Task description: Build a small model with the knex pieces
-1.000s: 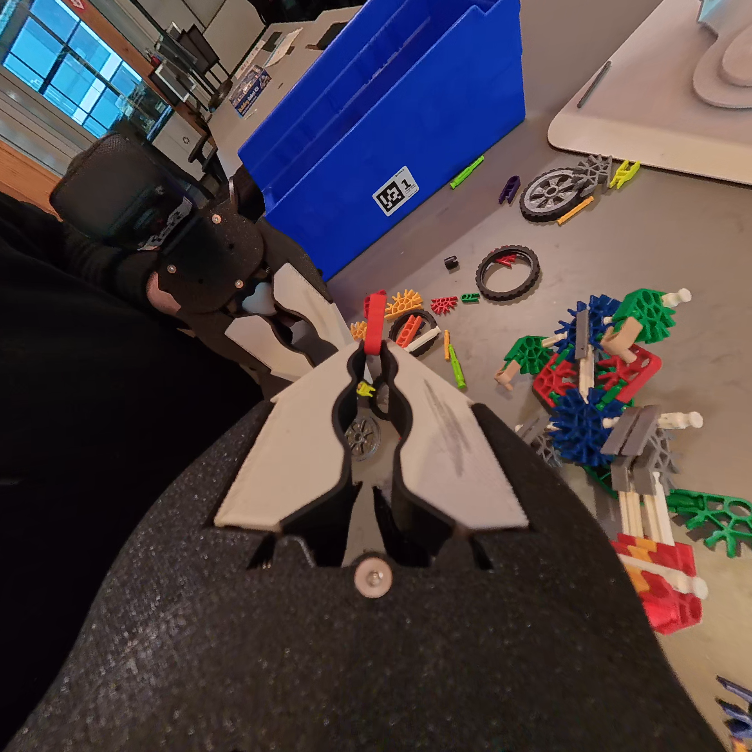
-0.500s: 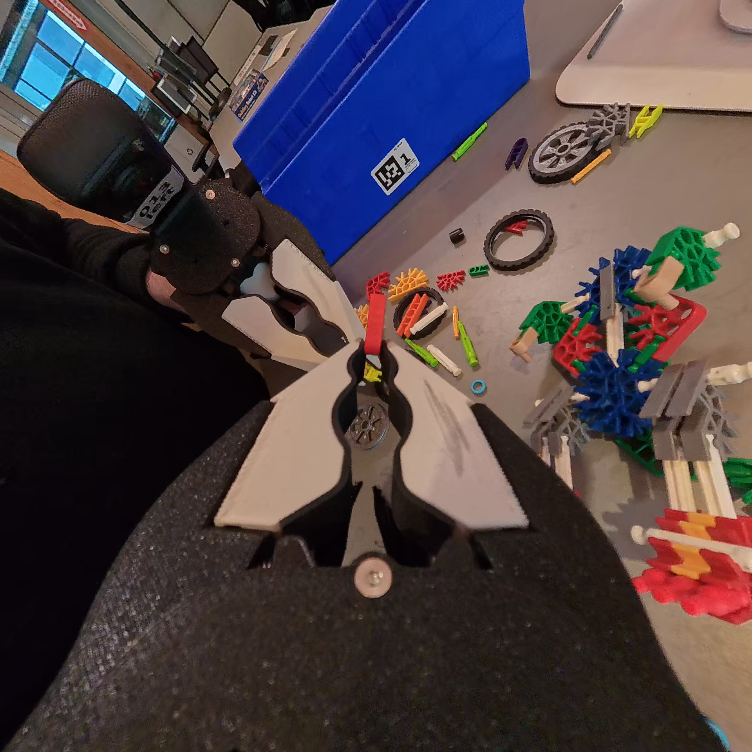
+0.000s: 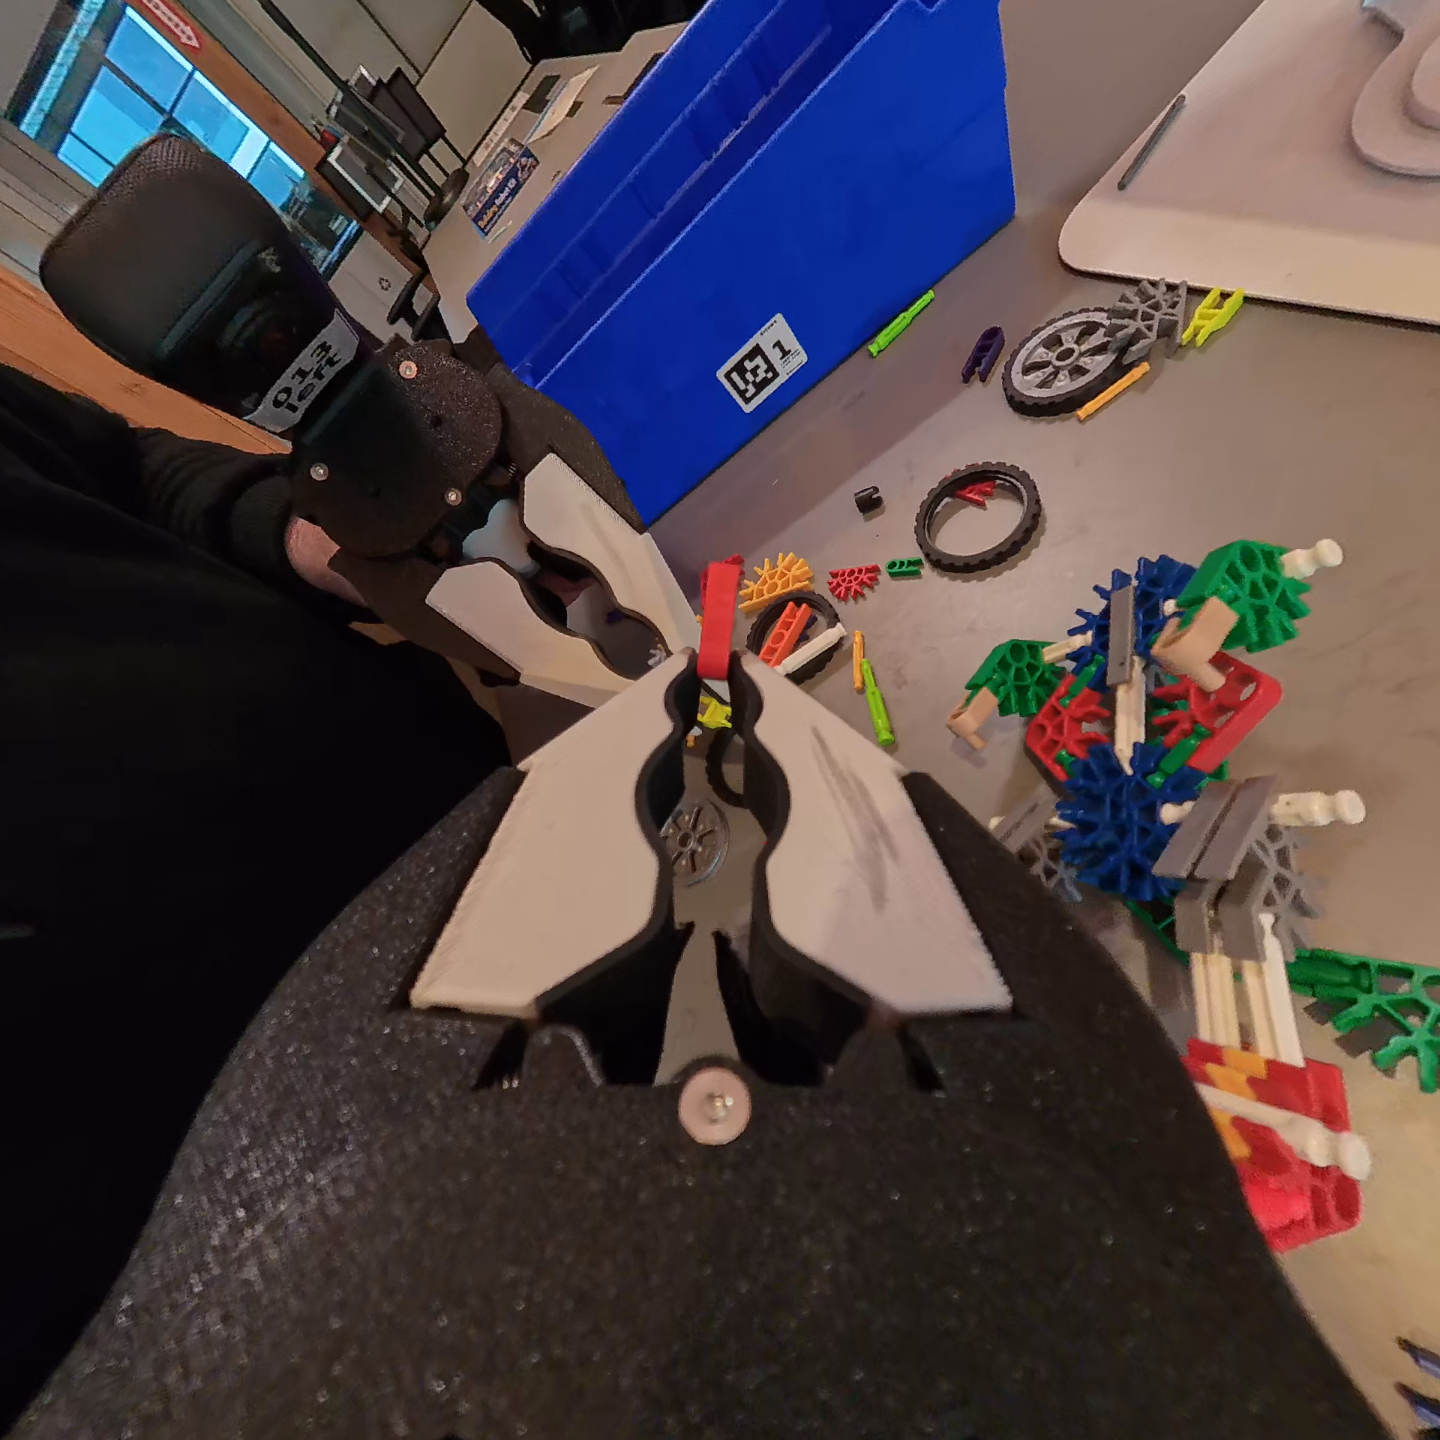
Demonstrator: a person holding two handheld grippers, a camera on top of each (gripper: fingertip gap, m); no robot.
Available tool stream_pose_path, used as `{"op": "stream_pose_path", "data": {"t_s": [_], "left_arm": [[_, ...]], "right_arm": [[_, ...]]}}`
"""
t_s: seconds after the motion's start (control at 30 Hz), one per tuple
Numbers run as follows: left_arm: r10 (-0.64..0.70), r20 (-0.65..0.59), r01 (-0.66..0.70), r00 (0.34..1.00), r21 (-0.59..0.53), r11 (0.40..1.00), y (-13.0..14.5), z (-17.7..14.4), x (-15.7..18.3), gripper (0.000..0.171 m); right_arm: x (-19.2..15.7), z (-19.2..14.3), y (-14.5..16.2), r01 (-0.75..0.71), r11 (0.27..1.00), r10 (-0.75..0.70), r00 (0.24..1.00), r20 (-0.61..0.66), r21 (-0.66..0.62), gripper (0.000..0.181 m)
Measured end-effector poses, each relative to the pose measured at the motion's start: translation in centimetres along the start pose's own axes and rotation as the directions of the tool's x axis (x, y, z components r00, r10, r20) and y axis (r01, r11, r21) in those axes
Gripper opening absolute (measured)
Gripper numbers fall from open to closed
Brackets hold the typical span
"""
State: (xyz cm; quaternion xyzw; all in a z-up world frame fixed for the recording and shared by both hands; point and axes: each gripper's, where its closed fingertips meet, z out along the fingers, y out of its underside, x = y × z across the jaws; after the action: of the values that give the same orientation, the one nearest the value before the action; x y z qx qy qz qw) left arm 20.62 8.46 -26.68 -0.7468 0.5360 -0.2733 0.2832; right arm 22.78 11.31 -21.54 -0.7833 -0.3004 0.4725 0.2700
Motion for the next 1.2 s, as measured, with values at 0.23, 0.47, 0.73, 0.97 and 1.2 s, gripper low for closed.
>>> {"op": "stream_pose_path", "data": {"t_s": [0.23,0.47,0.73,0.97,1.2], "left_arm": [[-0.048,-0.002,0.048,0.999,0.002,0.999,0.0,0.6,-0.6,0.008],[-0.045,0.008,0.045,0.999,-0.02,0.999,-0.4,1.1,-1.6,0.008],[-0.095,-0.005,0.093,0.996,-0.109,0.99,1.6,2.5,-2.5,0.008],[-0.109,-0.012,0.108,0.994,-0.086,0.99,1.5,3.0,-2.8,0.008],[-0.141,-0.015,0.141,0.99,0.029,0.99,0.0,2.0,-3.7,0.008]], "right_arm": [[0.8,-0.1,-0.5,0.007,1.0,-0.007,1.0,0.011,-0.009,0.006],[1.7,-0.5,-1.0,0.015,1.0,-0.014,1.0,0.016,-0.019,0.006],[2.5,-0.3,-1.9,0.024,0.999,-0.023,0.999,0.036,-0.022,0.006],[3.1,-0.2,-3.2,0.019,1.0,-0.018,0.998,0.065,-0.006,0.006],[2.1,0.6,-4.4,0.022,1.0,-0.024,0.994,0.11,0.016,0.006]]}}
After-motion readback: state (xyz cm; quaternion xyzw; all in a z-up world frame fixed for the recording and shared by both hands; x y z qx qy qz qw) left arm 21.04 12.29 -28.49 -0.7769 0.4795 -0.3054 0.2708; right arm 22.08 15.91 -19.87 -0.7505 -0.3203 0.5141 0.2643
